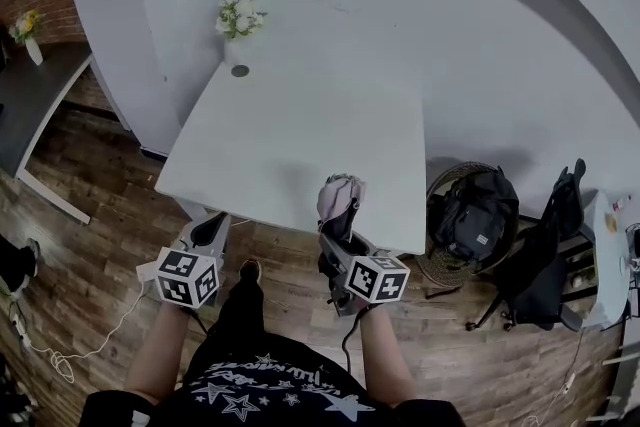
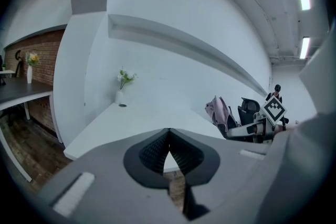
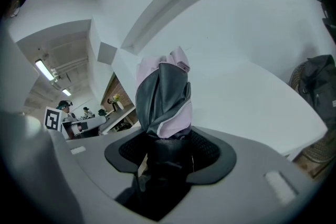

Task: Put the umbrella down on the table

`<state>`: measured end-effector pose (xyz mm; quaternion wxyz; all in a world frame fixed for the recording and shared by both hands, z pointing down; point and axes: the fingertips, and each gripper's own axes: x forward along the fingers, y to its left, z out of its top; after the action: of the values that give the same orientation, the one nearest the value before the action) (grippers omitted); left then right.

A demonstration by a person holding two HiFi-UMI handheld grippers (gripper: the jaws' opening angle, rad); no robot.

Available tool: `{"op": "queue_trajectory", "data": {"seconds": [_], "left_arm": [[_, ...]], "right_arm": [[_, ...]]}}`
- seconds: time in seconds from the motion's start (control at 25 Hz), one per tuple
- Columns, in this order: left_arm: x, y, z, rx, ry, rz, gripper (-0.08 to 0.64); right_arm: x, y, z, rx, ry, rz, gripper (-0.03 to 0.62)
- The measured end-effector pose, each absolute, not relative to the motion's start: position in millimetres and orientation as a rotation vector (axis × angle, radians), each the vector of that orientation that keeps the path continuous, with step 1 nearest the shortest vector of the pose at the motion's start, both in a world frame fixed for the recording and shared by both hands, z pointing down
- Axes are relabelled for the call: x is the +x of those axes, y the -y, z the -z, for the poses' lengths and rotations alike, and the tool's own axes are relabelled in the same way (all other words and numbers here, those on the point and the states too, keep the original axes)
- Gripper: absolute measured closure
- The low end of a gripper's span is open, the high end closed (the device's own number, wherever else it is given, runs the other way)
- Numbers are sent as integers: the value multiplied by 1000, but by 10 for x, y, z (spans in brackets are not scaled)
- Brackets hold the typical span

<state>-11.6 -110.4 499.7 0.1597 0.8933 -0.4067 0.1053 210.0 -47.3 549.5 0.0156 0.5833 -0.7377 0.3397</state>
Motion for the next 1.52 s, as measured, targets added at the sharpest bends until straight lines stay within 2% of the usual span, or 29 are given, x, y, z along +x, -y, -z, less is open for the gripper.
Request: {"op": "queue_trajectory", "data": {"seconds": [0.84,1.52], "left_arm": [[16,3012,-5133,2514,1104,-333,557],[-361,4190,-5227,2475,1145,-297,557]], "right_arm": [[2040,2417,-5635,1700,2199,-1010,344],[1686,3865,-5845,1393,1973,-568,344]]}}
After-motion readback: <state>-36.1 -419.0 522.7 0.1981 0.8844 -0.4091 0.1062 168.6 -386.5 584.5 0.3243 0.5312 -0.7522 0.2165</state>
